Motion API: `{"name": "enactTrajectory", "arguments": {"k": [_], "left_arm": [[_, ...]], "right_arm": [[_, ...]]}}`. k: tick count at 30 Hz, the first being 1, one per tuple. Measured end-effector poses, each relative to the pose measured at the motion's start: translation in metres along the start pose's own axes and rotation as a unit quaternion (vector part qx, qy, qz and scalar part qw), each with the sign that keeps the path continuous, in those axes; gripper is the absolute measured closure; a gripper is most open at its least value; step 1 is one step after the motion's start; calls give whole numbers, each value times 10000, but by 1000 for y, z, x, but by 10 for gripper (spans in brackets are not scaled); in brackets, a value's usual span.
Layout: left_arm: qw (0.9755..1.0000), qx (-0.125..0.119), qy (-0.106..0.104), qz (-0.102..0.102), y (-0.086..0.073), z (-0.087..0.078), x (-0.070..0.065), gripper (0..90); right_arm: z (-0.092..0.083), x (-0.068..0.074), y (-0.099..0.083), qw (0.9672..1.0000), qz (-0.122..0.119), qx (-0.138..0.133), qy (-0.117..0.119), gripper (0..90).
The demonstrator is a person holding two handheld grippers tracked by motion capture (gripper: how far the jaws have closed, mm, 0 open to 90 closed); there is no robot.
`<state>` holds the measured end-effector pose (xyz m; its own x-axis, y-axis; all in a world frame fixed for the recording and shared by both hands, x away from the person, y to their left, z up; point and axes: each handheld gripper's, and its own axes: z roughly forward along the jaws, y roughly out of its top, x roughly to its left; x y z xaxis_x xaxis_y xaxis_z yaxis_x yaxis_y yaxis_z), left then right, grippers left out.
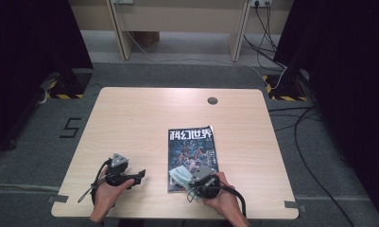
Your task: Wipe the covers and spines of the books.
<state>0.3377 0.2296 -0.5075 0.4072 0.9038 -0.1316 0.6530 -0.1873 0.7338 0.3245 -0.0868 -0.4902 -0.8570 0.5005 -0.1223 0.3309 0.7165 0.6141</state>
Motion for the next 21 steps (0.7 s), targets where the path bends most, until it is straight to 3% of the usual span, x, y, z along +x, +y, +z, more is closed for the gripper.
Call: {"name": "enactTrajectory", "arguments": {"k": [5,10,13,18,21], "left_arm": [[9996,50,-226,162,-1,3,-18,176],[9983,-13,-447,373,-1,7,-45,174],[9983,-108,-510,277,-1,13,-61,170],[9968,-92,-658,442,-3,27,-91,167],[9965,-40,-629,546,-4,32,-100,161]], "right_arm": [[-14,-12,-18,9996,182,87,-203,777],[-28,-28,-36,9979,459,124,-441,777],[-35,-40,-47,9960,640,143,-601,776],[-37,-44,-51,9949,758,146,-641,775],[-37,-41,-50,9952,686,214,-668,775]]}}
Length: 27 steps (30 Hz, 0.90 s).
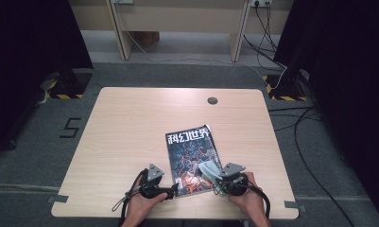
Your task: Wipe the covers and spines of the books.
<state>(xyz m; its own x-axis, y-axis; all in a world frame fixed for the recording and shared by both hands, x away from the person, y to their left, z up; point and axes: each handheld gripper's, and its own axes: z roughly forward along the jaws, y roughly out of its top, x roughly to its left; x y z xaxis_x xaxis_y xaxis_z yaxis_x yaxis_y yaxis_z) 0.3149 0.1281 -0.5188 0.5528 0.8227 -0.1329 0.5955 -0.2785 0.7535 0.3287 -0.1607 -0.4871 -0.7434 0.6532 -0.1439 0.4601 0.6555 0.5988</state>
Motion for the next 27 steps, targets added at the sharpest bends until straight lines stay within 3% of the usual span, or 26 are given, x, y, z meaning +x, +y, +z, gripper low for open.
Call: {"name": "enactTrajectory", "arguments": {"k": [5,9,15,17,21,27], "left_arm": [[9999,69,108,99,2,1,2,135],[9999,47,90,97,2,1,2,138],[9999,61,69,123,2,1,3,137],[9999,57,42,127,2,2,4,136],[9987,36,259,440,4,0,3,132],[9996,13,187,214,3,1,10,133]], "right_arm": [[-2,6,-2,10000,44,0,37,772],[-3,7,-1,9999,-76,59,-36,779],[-1,-9,-3,9995,43,134,-296,781],[0,-13,-2,9995,93,132,-282,781],[3,-17,2,9995,104,163,-260,782],[11,-24,15,9995,39,269,-167,782]]}}
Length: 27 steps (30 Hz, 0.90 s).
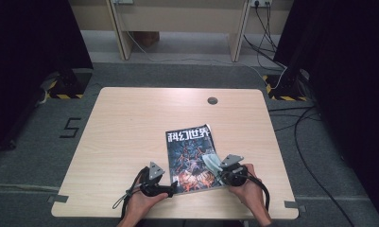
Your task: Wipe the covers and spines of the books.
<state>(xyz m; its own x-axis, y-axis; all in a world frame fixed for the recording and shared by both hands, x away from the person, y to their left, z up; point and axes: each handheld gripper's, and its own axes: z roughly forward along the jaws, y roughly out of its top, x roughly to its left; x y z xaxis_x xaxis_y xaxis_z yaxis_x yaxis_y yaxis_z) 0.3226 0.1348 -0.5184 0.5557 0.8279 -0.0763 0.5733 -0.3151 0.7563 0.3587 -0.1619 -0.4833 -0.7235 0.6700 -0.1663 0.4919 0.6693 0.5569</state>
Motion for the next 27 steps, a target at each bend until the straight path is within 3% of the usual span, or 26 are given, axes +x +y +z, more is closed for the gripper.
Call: {"name": "enactTrajectory", "arguments": {"k": [13,18,24,27], "left_arm": [[9999,-3,-96,-91,-1,1,3,133],[9999,-15,-106,-111,-1,1,3,133],[9999,-40,-117,-120,-2,1,3,133],[9998,-41,-134,-110,-1,1,4,133]], "right_arm": [[37,-33,52,9992,-133,351,-123,783],[54,-53,71,9992,75,363,-146,783],[68,-62,86,9988,102,335,-329,783],[74,-69,92,9986,230,293,-376,784]]}}
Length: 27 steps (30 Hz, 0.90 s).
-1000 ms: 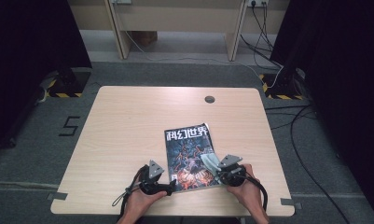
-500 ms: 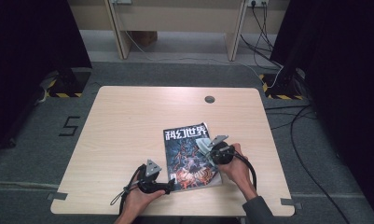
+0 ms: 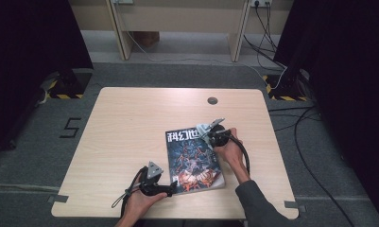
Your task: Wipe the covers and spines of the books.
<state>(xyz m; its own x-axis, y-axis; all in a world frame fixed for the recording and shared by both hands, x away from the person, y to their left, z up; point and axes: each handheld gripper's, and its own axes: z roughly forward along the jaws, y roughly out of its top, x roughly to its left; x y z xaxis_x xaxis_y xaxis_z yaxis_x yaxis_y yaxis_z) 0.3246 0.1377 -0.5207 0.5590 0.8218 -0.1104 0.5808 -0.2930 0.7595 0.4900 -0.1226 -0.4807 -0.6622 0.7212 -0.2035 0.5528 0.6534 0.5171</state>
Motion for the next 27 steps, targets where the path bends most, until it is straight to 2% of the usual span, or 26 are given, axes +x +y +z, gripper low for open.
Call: {"name": "enactTrajectory", "arguments": {"k": [3,4,5,9,17,19,22,24,27], "left_arm": [[10000,24,18,-6,0,0,0,133],[10000,21,30,-12,0,-1,1,133],[10000,23,38,-36,0,-1,3,133],[9999,48,80,-94,1,-3,10,133],[9998,98,158,-116,1,-5,15,133],[9996,94,269,-51,1,-7,15,135],[9995,104,283,-87,1,-7,19,136],[9994,98,314,-97,1,-8,21,136],[9993,98,333,-108,1,-8,22,138]], "right_arm": [[4,-4,4,9998,115,-61,-118,788],[5,-4,5,9996,47,-100,-265,790],[6,-4,5,9995,29,-95,-309,793],[3,-8,0,9992,176,-275,-235,796],[-38,-11,-19,9955,316,-878,-152,798],[-45,-10,-27,9953,280,-915,-117,797],[-53,-9,-42,9946,331,-970,-165,796],[-58,-11,-49,9960,240,-841,-196,795],[-66,-16,-58,9949,379,-905,-232,795]]}}
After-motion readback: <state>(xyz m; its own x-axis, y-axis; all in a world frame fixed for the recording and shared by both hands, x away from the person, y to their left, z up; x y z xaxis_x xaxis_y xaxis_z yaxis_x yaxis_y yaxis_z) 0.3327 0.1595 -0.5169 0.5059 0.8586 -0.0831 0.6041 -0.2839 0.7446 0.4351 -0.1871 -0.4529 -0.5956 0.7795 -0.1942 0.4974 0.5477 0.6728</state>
